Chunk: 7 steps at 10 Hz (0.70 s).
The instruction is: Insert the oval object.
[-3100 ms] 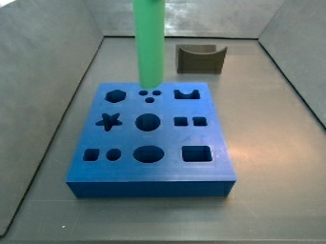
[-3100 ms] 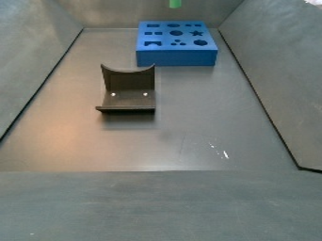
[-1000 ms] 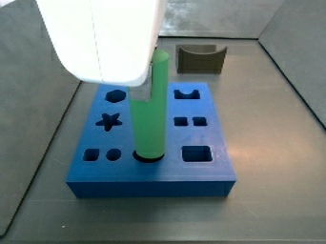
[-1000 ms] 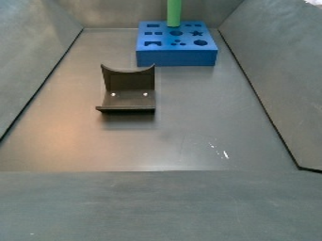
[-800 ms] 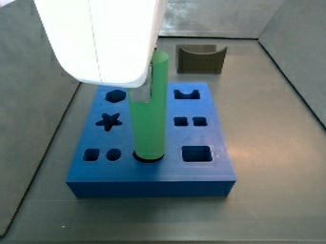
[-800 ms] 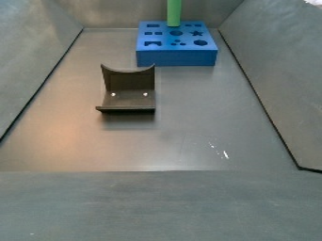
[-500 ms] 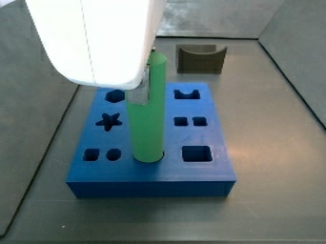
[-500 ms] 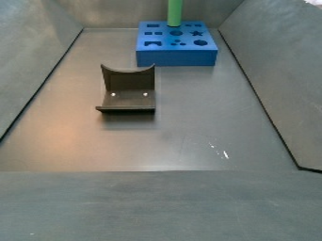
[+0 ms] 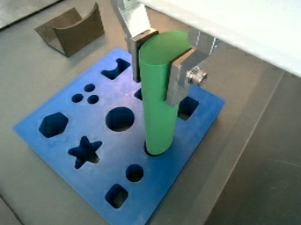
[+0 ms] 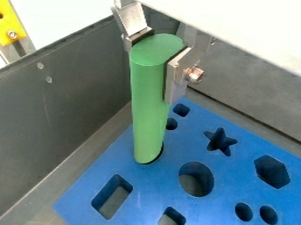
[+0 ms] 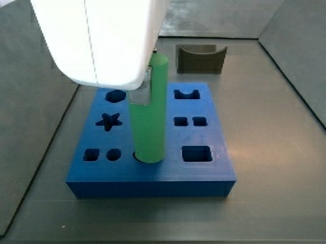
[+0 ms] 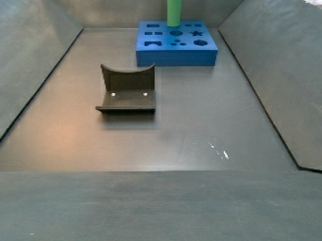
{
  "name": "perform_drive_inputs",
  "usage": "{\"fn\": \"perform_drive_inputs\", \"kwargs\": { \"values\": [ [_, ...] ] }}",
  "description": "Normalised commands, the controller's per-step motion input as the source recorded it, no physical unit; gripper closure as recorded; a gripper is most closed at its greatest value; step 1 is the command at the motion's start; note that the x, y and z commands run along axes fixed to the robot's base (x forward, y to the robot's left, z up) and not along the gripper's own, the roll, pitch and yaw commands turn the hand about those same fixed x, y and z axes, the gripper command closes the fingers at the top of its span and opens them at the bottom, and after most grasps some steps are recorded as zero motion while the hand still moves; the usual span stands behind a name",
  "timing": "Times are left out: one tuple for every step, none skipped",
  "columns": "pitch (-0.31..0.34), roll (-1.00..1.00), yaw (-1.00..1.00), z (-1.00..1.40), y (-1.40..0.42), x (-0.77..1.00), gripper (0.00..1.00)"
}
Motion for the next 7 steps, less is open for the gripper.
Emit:
{"fn": "perform_drive_inputs", "kwargs": {
  "values": [
    [0.059,0.02,-0.04,-0.18,0.08,-0.06,1.00],
    [0.059,0.02,-0.05,-0.15,0.09,-0.11,1.00],
    [0.054,0.00,-0.05,-0.12,0.09,-0.15,1.00],
    [0.056,0.00,-0.05,-0.11,0.05,-0.17,1.00],
    [0.049,0.00,-0.02,-0.13,0.00,-0.05,1.00],
    [0.054,0.00,0.00,-0.19,0.00,0.00,1.00],
    [0.077,0.12,-0.09,-0.34,-0.04,0.00,1.00]
  ]
}}
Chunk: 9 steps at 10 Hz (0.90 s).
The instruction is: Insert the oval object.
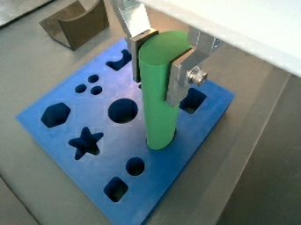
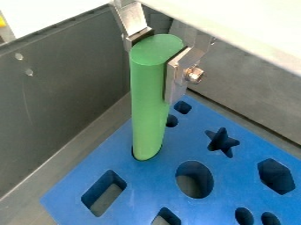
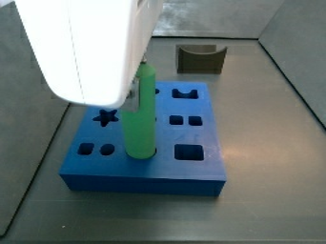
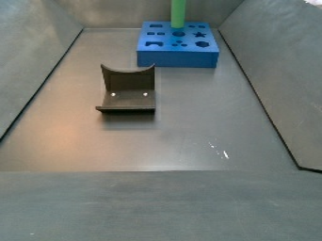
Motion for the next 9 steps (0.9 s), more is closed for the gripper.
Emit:
{"fn": "perform_drive_inputs", "kwargs": {
  "values": [
    [0.083,0.10,-0.11,-0.35,-0.02,0.02,1.00],
    [0.079,0.09,-0.11,-0.34,-0.01,0.03,1.00],
    [0.067,0.08,-0.10,-0.31,-0.01,0.03,1.00],
    [0.064,0.07,-0.09,-0.28,-0.01,0.04,1.00],
    [0.060,0.07,-0.08,-0.28,-0.01,0.04,1.00],
    [0.060,0.07,-0.08,-0.27,-0.01,0.03,1.00],
    [0.057,0.06,-0.08,-0.26,-0.01,0.03,1.00],
    [0.050,0.06,-0.07,-0.24,0.00,0.02,1.00],
    [0.013,0.01,-0.05,-0.09,0.00,0.00,1.00]
  ]
}}
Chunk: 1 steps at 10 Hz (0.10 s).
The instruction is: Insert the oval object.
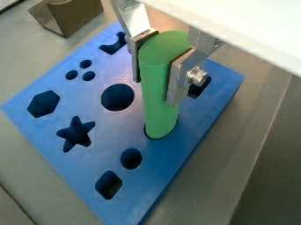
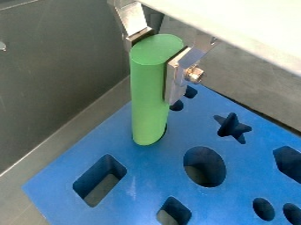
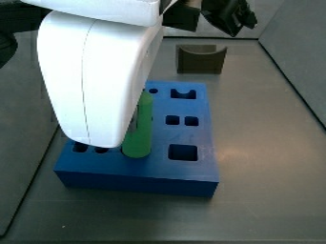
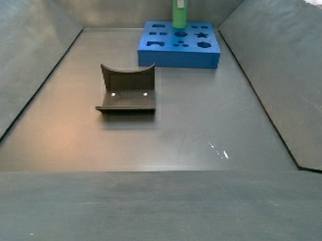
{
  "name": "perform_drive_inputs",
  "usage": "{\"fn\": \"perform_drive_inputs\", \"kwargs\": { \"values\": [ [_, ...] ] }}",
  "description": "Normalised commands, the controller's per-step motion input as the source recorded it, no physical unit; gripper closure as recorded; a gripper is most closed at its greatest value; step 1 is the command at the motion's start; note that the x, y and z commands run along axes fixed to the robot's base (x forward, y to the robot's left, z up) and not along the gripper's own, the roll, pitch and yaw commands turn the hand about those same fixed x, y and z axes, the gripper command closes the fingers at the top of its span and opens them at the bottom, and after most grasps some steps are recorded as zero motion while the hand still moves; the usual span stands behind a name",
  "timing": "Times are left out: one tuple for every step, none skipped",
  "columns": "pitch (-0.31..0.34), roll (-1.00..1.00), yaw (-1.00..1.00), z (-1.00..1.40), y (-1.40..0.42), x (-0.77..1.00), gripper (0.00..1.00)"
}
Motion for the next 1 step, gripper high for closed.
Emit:
{"fn": "perform_drive_inputs", "kwargs": {
  "values": [
    [0.000,0.00,0.00,0.00,0.00,0.00,1.00]
  ]
}}
